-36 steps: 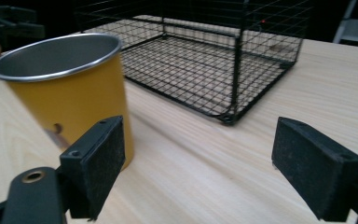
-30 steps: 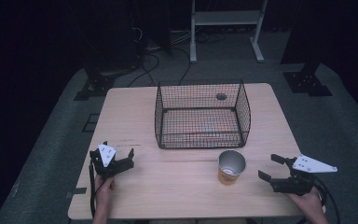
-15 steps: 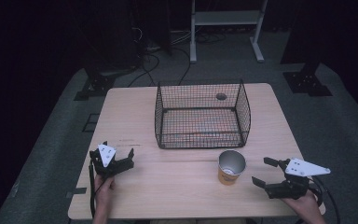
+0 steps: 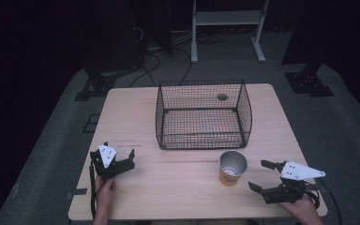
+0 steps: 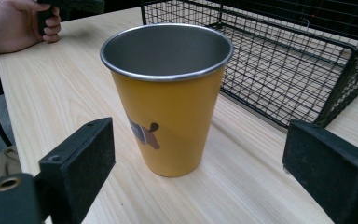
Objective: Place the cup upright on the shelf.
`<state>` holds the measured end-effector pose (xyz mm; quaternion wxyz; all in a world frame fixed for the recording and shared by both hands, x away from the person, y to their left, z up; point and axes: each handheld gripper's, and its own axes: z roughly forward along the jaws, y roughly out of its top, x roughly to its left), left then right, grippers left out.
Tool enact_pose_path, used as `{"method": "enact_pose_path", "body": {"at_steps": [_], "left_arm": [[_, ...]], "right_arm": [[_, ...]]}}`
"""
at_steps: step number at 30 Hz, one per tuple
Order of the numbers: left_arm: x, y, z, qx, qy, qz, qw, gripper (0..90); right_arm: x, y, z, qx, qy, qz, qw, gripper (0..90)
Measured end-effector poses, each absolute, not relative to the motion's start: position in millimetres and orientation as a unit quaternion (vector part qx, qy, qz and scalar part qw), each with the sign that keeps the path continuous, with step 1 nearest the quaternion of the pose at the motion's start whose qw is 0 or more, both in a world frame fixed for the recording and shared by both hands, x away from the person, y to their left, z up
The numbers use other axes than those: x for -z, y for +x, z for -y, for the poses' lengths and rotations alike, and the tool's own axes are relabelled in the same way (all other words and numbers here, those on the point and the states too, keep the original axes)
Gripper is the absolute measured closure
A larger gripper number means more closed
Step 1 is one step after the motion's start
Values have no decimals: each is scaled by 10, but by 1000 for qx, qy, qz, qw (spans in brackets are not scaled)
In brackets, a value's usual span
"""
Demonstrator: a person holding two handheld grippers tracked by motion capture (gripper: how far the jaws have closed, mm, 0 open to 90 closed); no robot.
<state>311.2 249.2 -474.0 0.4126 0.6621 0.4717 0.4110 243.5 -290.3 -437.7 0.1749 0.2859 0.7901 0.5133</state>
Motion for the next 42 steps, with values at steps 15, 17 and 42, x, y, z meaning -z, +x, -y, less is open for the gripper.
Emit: {"method": "enact_pose_path", "body": {"at_steps": [15,17,42], "left_arm": [[4740,3111,-2491,-411,662,-472,413,0],[4740,3111,-2491,-411,662,-471,412,0],[4739,3111,-2492,-411,662,-471,413,0]], "right_arm": [[4360,2445,2743,-511,274,-798,166,30],[4358,2456,2725,-509,273,-799,165,28],[4366,2647,2403,-500,273,-807,156,18]]}}
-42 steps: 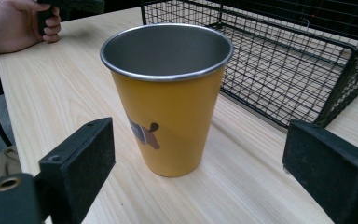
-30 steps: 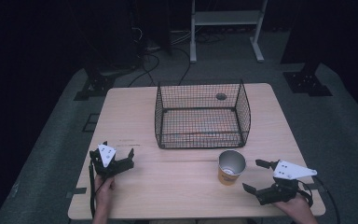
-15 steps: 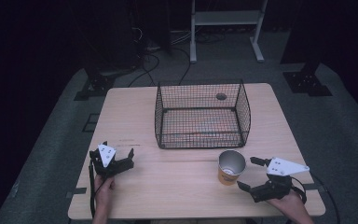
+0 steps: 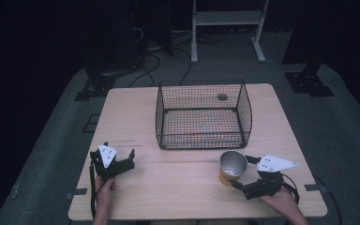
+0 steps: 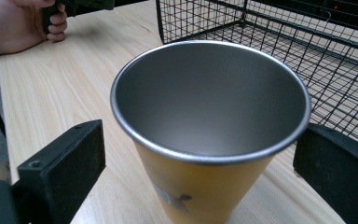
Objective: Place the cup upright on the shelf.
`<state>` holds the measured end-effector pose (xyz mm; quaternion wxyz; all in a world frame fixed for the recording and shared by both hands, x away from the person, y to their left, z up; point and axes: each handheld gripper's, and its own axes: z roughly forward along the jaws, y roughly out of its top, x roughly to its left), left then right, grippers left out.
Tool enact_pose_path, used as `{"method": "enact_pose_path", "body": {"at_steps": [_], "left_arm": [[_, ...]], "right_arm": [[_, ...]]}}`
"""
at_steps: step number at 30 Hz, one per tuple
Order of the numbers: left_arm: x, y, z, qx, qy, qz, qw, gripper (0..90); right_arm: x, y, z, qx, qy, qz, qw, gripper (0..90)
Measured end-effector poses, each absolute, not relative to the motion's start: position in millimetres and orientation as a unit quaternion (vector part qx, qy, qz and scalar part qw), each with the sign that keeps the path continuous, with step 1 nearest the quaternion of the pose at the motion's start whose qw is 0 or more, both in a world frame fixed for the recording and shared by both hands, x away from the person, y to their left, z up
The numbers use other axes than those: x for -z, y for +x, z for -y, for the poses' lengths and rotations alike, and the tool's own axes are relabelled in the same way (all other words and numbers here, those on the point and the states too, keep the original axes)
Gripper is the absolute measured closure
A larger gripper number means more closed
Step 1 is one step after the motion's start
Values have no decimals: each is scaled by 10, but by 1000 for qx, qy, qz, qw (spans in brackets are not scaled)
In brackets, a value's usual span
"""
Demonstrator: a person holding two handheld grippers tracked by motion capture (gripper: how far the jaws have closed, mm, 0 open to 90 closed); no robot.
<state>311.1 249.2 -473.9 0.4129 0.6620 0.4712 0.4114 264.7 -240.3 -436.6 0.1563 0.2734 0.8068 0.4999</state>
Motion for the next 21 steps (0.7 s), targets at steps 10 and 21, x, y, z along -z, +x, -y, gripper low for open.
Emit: {"method": "enact_pose_path", "body": {"at_steps": [10,21], "left_arm": [[4740,3111,-2492,-411,662,-471,413,0],[4739,3110,-2494,-412,662,-470,414,0]], "right_arm": [[4395,2720,2294,-500,280,-803,160,18],[4417,2778,2211,-513,274,-802,139,116]]}}
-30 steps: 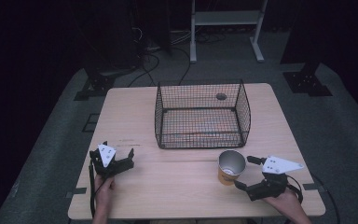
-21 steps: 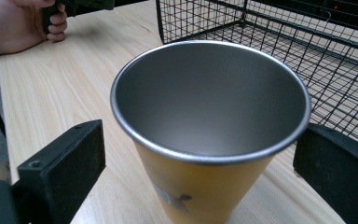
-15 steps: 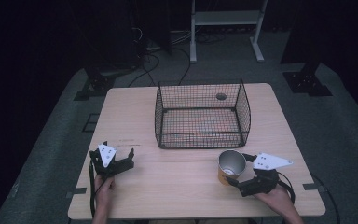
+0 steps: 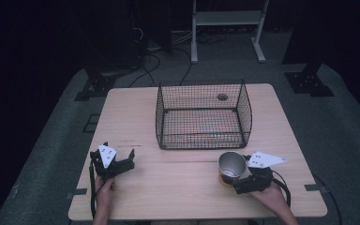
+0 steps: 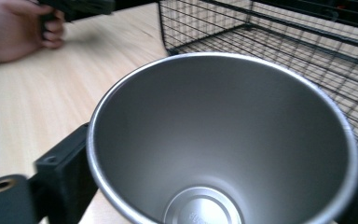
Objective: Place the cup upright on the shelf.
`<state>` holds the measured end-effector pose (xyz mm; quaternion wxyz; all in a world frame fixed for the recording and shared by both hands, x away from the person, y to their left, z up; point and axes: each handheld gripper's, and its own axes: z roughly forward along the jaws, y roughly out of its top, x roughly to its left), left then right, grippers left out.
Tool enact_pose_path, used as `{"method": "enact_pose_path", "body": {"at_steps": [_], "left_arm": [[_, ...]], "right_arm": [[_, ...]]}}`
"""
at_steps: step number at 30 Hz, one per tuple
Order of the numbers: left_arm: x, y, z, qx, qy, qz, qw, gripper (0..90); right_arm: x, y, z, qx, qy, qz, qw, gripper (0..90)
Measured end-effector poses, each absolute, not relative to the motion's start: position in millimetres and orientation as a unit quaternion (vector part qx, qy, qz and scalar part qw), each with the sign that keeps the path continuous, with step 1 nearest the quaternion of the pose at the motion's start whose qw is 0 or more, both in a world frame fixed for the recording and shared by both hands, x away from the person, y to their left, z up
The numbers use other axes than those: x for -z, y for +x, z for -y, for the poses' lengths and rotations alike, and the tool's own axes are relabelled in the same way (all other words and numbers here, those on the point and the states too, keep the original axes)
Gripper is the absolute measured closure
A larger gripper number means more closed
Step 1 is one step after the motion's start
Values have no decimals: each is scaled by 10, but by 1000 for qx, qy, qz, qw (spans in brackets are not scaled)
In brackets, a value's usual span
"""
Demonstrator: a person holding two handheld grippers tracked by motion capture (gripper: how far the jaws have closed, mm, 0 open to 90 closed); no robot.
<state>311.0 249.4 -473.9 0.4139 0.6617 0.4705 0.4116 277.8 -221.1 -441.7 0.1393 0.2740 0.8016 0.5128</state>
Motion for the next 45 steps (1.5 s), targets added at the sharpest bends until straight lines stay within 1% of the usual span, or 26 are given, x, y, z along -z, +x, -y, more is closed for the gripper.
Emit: {"method": "enact_pose_path", "body": {"at_steps": [5,9,12,16,20,23,24,25,26,31,37,45], "left_arm": [[4739,3110,-2495,-411,662,-471,414,0],[4737,3111,-2503,-410,660,-473,415,0],[4738,3112,-2500,-410,660,-472,416,0],[4737,3112,-2508,-410,659,-474,417,0],[4736,3113,-2510,-409,659,-474,417,0],[4736,3112,-2513,-409,658,-474,418,0],[4736,3112,-2514,-408,657,-475,419,0],[4735,3112,-2519,-407,657,-476,420,0],[4735,3113,-2520,-406,657,-476,421,0],[4734,3113,-2525,-406,656,-476,422,0],[4734,3113,-2528,-405,656,-476,423,0],[4734,3111,-2530,-405,656,-475,424,0]], "right_arm": [[4403,2783,2229,-509,274,-805,134,122],[4342,2805,2237,-507,275,-809,116,125],[4183,2817,2226,-507,267,-812,107,125],[3853,2863,2181,-516,250,-813,102,125],[3497,2983,2074,-521,219,-819,102,125],[3260,3134,1991,-523,208,-820,109,125],[3121,3276,1934,-522,207,-820,110,125],[3121,3276,1934,-522,207,-820,110,125],[3042,3376,1902,-516,205,-824,113,125],[2884,3660,1853,-511,212,-825,119,125],[2848,4076,1721,-505,231,-824,112,125],[2918,4537,1484,-505,253,-819,103,125]]}}
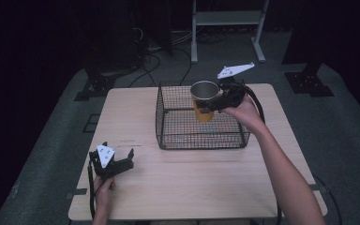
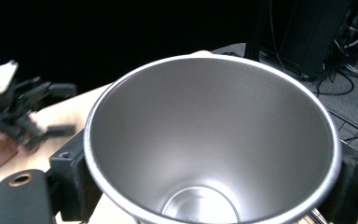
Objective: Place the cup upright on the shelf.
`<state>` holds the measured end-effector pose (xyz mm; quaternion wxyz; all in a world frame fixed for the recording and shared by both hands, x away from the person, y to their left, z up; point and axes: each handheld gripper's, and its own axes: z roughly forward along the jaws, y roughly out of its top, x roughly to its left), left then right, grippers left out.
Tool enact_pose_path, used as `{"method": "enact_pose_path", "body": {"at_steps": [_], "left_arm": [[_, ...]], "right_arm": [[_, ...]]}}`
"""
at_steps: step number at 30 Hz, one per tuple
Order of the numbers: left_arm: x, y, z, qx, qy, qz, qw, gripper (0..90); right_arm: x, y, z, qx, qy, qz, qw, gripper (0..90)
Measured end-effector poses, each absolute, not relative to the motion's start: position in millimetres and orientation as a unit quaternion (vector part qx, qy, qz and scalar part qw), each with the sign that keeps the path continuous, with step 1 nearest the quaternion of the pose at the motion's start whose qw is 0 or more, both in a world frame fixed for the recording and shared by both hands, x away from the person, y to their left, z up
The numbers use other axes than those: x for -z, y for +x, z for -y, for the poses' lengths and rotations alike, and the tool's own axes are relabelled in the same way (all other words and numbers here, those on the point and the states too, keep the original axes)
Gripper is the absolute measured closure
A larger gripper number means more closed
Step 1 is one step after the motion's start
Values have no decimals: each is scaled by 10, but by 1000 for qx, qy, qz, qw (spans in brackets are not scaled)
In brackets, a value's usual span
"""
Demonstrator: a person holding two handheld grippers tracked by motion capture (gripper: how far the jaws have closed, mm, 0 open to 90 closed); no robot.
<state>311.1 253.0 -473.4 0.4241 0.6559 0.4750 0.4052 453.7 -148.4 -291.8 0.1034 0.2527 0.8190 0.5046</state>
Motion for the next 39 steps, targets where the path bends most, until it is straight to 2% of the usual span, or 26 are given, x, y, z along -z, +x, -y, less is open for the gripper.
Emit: {"method": "enact_pose_path", "body": {"at_steps": [14,22,39], "left_arm": [[4734,3110,-2536,-404,655,-474,428,0],[4731,3102,-2548,-402,653,-475,431,0],[4732,3098,-2546,-404,653,-473,433,0]], "right_arm": [[3419,5027,1362,-471,300,-826,74,125],[3668,5129,1326,-451,303,-838,54,125],[3846,5197,1229,-441,304,-842,62,124]]}}
